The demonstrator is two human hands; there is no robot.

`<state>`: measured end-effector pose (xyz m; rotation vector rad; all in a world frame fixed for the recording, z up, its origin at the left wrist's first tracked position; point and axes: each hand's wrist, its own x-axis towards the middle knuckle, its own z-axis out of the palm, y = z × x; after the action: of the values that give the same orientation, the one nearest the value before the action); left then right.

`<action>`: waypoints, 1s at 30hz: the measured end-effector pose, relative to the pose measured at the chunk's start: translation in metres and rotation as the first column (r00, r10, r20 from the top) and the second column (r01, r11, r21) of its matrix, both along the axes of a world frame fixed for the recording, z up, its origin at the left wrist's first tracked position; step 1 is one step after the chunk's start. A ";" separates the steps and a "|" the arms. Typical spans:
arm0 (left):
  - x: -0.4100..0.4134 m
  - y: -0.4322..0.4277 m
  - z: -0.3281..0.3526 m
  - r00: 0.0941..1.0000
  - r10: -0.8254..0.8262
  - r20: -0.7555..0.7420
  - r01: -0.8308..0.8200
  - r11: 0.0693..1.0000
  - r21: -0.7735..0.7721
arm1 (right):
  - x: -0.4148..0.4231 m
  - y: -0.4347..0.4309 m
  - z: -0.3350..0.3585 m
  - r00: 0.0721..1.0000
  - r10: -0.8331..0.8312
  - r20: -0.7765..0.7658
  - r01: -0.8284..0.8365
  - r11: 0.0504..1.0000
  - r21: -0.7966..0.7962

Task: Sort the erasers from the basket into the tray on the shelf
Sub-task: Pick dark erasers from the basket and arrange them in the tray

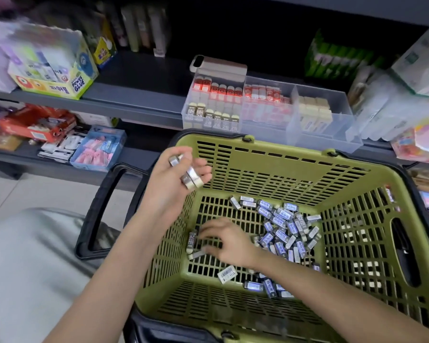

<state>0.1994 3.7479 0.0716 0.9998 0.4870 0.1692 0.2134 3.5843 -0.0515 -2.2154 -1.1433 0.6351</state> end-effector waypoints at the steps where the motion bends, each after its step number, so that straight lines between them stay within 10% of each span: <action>1: 0.000 0.003 0.001 1.000 -0.003 0.008 0.004 0.996 -0.084 | -0.001 0.004 -0.013 0.984 0.141 0.108 -0.134 0.988 -0.077; 4: -0.002 0.007 0.002 0.997 -0.071 0.030 0.076 0.972 -0.223 | 0.002 0.020 -0.043 0.882 0.380 0.279 -0.292 0.905 -0.310; 10: -0.002 0.006 0.001 0.992 -0.127 0.019 0.128 0.955 -0.268 | 0.010 0.025 -0.062 0.866 0.327 0.378 -0.199 0.920 -0.339; 15: 0.001 -0.005 -0.009 0.995 -0.041 -0.095 0.036 0.998 -0.058 | 0.019 -0.002 -0.034 0.974 -0.192 0.120 0.213 0.957 -0.198; 19: 0.009 -0.031 -0.018 0.980 0.019 -0.199 -0.016 1.000 0.014 | 0.046 -0.022 0.038 0.725 -0.633 -0.271 0.671 0.738 0.071; 22: 0.017 -0.063 -0.015 0.953 -0.194 -0.231 0.151 0.970 -0.192 | 0.047 -0.033 0.091 0.677 -0.640 -0.363 0.731 0.641 0.234; 25: 0.020 -0.086 -0.013 0.930 -0.339 -0.146 0.290 0.916 -0.279 | 0.035 -0.035 0.113 0.784 -0.552 -0.283 0.615 0.752 0.237; 30: 0.018 -0.068 -0.025 0.930 -0.205 -0.304 0.110 0.947 -0.301 | 0.029 -0.064 0.093 0.695 -0.473 -0.542 0.654 0.729 0.202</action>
<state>0.2172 3.6795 0.0465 0.7853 0.7135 -0.2164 0.2421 3.5198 0.0413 -1.7894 -0.2457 0.5509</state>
